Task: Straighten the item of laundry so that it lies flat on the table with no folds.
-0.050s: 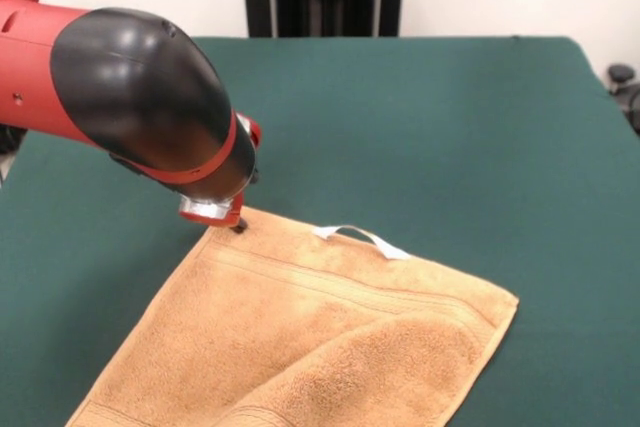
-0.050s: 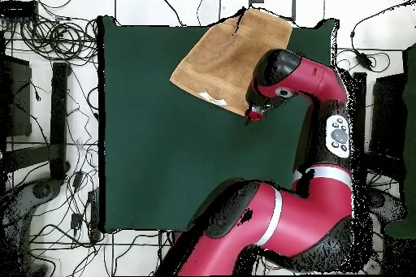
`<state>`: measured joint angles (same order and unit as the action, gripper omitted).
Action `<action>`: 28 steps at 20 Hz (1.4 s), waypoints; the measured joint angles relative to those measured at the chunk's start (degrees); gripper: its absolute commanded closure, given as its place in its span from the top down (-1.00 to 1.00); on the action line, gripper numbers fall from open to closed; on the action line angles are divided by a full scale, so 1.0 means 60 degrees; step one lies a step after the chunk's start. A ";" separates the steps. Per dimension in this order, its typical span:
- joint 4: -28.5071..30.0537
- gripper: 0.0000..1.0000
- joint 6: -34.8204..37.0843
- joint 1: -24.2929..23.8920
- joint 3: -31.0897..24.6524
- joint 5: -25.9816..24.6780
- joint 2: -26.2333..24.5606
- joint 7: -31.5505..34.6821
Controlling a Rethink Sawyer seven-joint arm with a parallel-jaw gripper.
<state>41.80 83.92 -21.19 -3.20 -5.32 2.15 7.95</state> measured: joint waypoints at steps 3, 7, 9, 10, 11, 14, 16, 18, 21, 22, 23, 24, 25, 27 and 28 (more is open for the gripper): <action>-0.0025 1.00 0.0006 0.0000 0.0000 0.0001 -0.0017 0.0000; -0.0035 1.00 0.0008 -0.0002 0.0000 0.0005 -0.0026 0.0000; -0.0041 1.00 0.0010 -0.0004 0.0000 0.0006 -0.0029 0.0000; -0.0041 1.00 0.0010 -0.0004 0.0000 0.0008 -0.0031 0.0000; -0.0046 1.00 0.0012 -0.0006 0.0000 0.0008 -0.0035 0.0000; -0.0045 1.00 0.0002 -0.0011 -0.0001 0.0012 -0.0036 0.0000; -0.0039 1.00 -0.0026 -0.0016 -0.0001 0.0014 -0.0035 -0.0002; 0.0044 1.00 -0.0122 -0.0029 -0.0004 0.0022 0.0004 -0.0002; 0.0220 1.00 -0.0313 -0.0036 -0.0003 0.0021 0.0095 -0.0002; 0.0285 1.00 -0.0385 -0.0038 -0.0003 0.0020 0.0129 -0.0002; 0.0379 1.00 -0.0483 -0.0042 -0.0003 0.0018 0.0178 -0.0002; 0.0486 1.00 -0.0606 -0.0046 -0.0003 0.0018 0.0234 -0.0002; 0.0641 1.00 -0.0792 -0.0052 -0.0003 0.0018 0.0314 -0.0002; 0.1004 1.00 -0.1210 -0.0065 -0.0003 0.0012 0.0500 -0.0002; 0.1196 1.00 -0.1435 -0.0067 -0.0003 -0.0012 0.0606 -0.0002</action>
<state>48.98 75.31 -21.60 -3.21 -5.39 5.79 7.94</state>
